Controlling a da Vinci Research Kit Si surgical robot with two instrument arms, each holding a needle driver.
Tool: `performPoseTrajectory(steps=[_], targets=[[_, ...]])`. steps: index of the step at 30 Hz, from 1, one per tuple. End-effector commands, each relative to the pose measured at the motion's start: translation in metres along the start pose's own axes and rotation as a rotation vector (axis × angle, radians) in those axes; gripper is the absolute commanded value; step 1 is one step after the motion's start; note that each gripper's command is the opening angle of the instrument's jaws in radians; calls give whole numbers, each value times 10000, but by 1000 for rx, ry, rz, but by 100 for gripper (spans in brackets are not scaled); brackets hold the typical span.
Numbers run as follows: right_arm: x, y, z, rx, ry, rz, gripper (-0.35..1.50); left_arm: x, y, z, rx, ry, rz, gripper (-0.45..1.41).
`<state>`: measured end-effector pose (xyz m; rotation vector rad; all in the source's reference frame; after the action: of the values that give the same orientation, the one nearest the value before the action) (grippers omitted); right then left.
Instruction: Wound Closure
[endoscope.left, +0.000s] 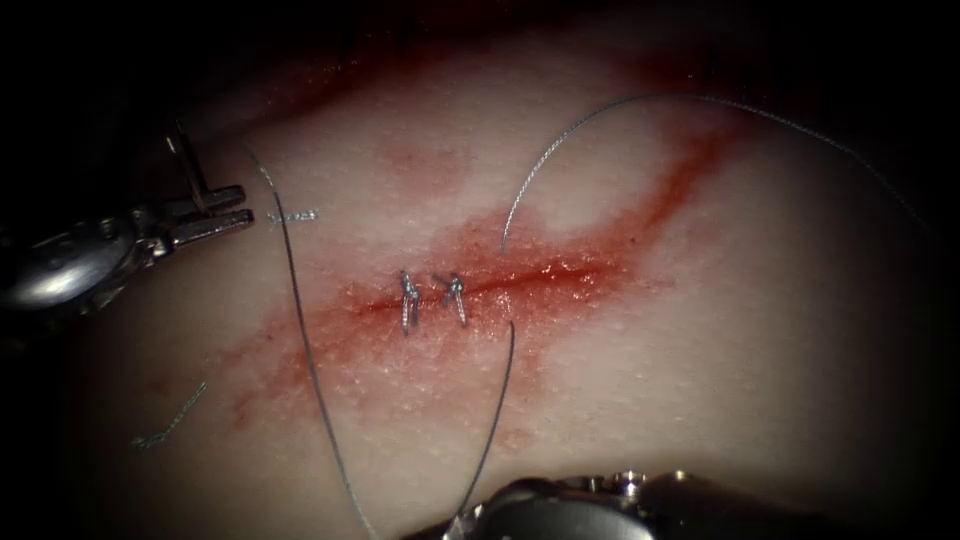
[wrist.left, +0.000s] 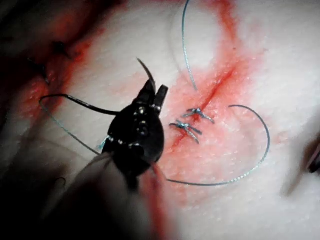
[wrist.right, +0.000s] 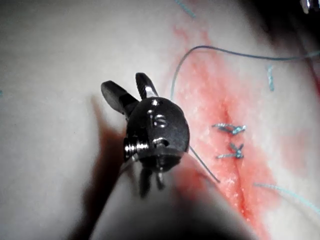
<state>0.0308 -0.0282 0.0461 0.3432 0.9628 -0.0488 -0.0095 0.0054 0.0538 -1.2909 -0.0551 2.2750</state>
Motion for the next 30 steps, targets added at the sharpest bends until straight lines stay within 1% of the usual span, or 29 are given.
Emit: performPoseTrajectory(steps=[1, 2, 4, 5, 7, 12, 13, 14, 15, 17, 18, 19, 20, 21, 22, 23, 24, 25, 26, 27, 28, 29, 30], targets=[[-7, 13, 0, -32, 3, 0, 98, -4, 0, 6, 0, -2, 6, -45], [-13, 25, -9, -68, 15, 4, 106, -5, -2, 5, 5, -6, 17, -45], [-16, 29, -13, -82, 21, -1, 106, -6, -3, 5, 11, -10, 17, -45], [-24, 40, -23, -116, 34, -9, 106, -7, -5, 3, 29, -22, 35, -45], [-32, 49, -30, -144, 40, -10, 106, -9, -9, 0, 51, -41, 53, -45], [-61, 71, -45, -218, 28, -17, 103, -14, -17, -4, 91, -74, 71, -45], [-61, 71, -45, -218, 28, -17, 103, -14, -17, -4, 91, -74, 71, -45], [-67, 74, -46, -227, 24, -26, 101, -15, -18, -3, 96, -76, 71, -45], [-81, 82, -45, -249, 19, -33, 98, -17, -17, -2, 101, -81, 72, -45], [-96, 91, -40, -275, 16, -37, 96, -18, -16, 2, 109, -89, 74, -45], [-96, 91, -40, -275, 16, -37, 96, -18, -16, 2, 109, -89, 74, -45], [-102, 94, -37, -286, 16, -38, 94, -19, -15, 4, 109, -91, 75, -45], [-117, 102, -28, -304, 9, -44, 93, -22, -13, 9, 103, -96, 80, -45], [-123, 105, -24, -310, 6, -47, 91, -23, -13, 11, 103, -101, 83, -45], [-123, 105, -24, -310, 6, -47, 91, -23, -13, 11, 103, -101, 83, -45], [-129, 108, -20, -316, 2, -51, 89, -24, -12, 13, 101, -101, 85, -45], [-142, 114, -12, -329, -5, -58, 84, -27, -12, 15, 97, -103, 88, -45], [-147, 116, -9, -334, -7, -61, 83, -27, -12, 16, 97, -106, 89, -45], [-156, 120, -4, -343, -12, -68, 62, -28, -12, 17, 98, -106, 89, -45], [-156, 120, -4, -343, -12, -68, 62, -28, -12, 17, 98, -106, 89, -45], [-163, 122, -1, -348, -15, -73, 14, -28, -12, 16, 99, -107, 89, -45], [-166, 123, 1, -350, -16, -75, -22, -28, -12, 16, 99, -107, 89, -45], [-168, 123, 2, -351, -18, -82, -35, -28, -12, 16, 97, -106, 89, -45]])
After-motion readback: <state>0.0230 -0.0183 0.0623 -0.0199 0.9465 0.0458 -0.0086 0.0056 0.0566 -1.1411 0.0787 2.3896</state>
